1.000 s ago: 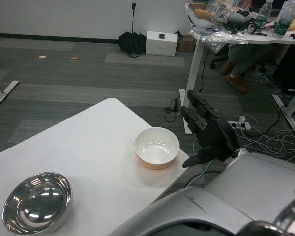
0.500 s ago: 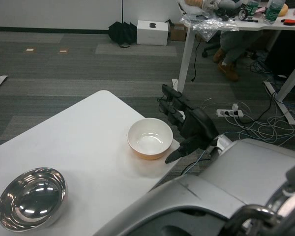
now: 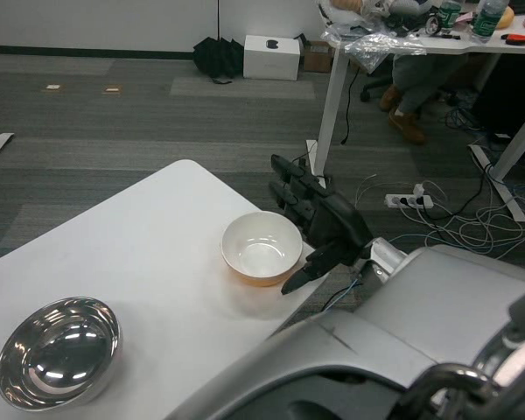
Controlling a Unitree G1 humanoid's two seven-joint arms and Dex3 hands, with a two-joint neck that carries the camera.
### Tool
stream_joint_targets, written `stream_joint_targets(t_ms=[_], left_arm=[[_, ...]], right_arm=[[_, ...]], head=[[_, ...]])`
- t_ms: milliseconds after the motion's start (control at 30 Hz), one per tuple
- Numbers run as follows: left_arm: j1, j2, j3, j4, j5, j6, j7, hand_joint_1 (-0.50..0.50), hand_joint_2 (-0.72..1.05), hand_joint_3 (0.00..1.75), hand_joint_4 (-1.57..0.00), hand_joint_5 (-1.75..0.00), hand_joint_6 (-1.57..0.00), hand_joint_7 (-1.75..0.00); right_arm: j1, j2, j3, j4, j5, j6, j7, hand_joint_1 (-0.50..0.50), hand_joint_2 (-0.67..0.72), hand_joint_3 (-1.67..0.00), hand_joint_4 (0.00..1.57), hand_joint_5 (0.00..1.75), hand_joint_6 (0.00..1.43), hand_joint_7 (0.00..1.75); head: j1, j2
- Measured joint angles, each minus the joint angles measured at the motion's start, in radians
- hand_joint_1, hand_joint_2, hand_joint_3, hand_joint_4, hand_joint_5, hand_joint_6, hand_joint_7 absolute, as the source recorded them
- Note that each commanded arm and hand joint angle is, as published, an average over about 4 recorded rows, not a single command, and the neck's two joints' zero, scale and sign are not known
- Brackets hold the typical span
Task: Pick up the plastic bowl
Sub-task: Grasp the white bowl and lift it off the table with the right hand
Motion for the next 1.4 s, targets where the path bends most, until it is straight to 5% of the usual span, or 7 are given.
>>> stream_joint_targets(t_ms=[833, 1400], left_arm=[[-0.005, 0.007, -0.021, 0.011, -0.011, -0.002, 0.000, -0.50, 1.05, 0.09, 0.00, 0.00, 0.00, 0.00], [-0.006, 0.005, -0.026, 0.013, -0.011, -0.003, -0.001, -0.50, 1.05, 0.09, 0.00, 0.00, 0.00, 0.00]], right_arm=[[-0.127, -0.026, 0.028, 0.123, -0.165, -0.039, -0.056, -0.46, -0.07, 0.00, 0.00, 0.00, 0.00, 0.00], [-0.091, -0.044, 0.045, 0.096, -0.119, -0.074, -0.052, -0.46, 0.03, 0.00, 0.00, 0.00, 0.00, 0.00]], head=[[0.047, -0.029], [0.058, -0.038]])
